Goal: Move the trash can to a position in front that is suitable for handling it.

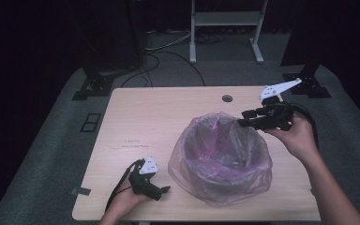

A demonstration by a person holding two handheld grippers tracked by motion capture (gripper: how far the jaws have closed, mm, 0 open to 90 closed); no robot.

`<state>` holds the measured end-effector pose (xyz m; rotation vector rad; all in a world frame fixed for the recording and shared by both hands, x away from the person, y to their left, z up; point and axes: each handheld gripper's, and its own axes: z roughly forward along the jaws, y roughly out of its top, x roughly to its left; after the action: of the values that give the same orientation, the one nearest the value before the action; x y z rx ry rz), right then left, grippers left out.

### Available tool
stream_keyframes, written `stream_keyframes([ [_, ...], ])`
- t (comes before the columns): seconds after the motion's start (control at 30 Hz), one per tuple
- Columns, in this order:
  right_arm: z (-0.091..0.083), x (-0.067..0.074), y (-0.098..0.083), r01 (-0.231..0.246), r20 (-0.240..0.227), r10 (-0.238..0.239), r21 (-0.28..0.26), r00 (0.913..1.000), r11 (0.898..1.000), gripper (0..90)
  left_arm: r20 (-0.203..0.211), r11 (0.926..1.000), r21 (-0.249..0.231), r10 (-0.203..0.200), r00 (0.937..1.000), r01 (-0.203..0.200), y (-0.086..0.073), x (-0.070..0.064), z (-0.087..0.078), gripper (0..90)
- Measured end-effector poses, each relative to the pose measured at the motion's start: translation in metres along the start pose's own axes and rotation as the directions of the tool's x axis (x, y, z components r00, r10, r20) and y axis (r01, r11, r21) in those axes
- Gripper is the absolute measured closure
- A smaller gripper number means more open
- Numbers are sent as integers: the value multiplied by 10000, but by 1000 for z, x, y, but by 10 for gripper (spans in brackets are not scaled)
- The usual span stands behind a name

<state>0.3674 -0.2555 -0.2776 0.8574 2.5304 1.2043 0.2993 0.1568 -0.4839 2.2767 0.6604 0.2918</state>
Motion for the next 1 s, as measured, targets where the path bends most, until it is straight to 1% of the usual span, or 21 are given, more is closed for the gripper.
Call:
stream_keyframes([
  [0.13, -19, 6, -7, 41, -108, -43, -209, 9999, 9998, 567, 4, 10000, 18, 0, 10000, 0, 0, 0, 0, 0],
  [0.23, -29, 12, -15, 32, -146, -35, -241, 9999, 9997, 565, 5, 10000, 13, 0, 10000, 0, 0, 0, 0, 0],
  [0.37, -39, 19, -29, 10, -305, -16, -202, 9995, 9998, 560, -2, 10000, 8, -1, 10000, 1, 0, 0, 0, 0],
  [0.5, -44, 27, -41, -15, -412, 14, -29, 9992, 10000, 559, 1, 10000, 12, 1, 10000, -1, 0, 0, 0, 0],
  [0.53, -44, 28, -44, -17, -440, 18, 21, 9990, 10000, 573, -1, 10000, 8, -1, 10000, 1, 0, 0, 0, 0],
  [0.63, -43, 32, -48, 124, -478, -117, 144, 9988, 9998, 654, 1, 10000, 13, 0, 10000, 0, 0, 0, 0, 0],
  [0.7, -44, 33, -49, 217, -325, -211, 173, 9992, 9996, 722, 0, 10000, 11, -4, 10000, 4, 0, 0, 0, 0],
  [0.77, -45, 32, -50, 263, -285, -260, 125, 9993, 9996, 788, 2, 10000, 11, 1, 10000, -1, 0, 0, 0, 0],
  [0.8, -46, 32, -50, 296, -312, -294, 68, 9991, 9995, 837, 3, 10000, 7, 1, 10000, -1, 0, 0, 0, 0],
  [0.87, -46, 32, -50, 351, -521, -349, 36, 9980, 9994, 896, 3, 10000, 6, 0, 10000, 0, 0, 0, 0, 0],
  [1.0, -42, 35, -47, 409, -785, -408, 1, 9961, 9992, 900, 4, 10000, 9, -1, 10000, 1, 0, 0, 0, 0],
])
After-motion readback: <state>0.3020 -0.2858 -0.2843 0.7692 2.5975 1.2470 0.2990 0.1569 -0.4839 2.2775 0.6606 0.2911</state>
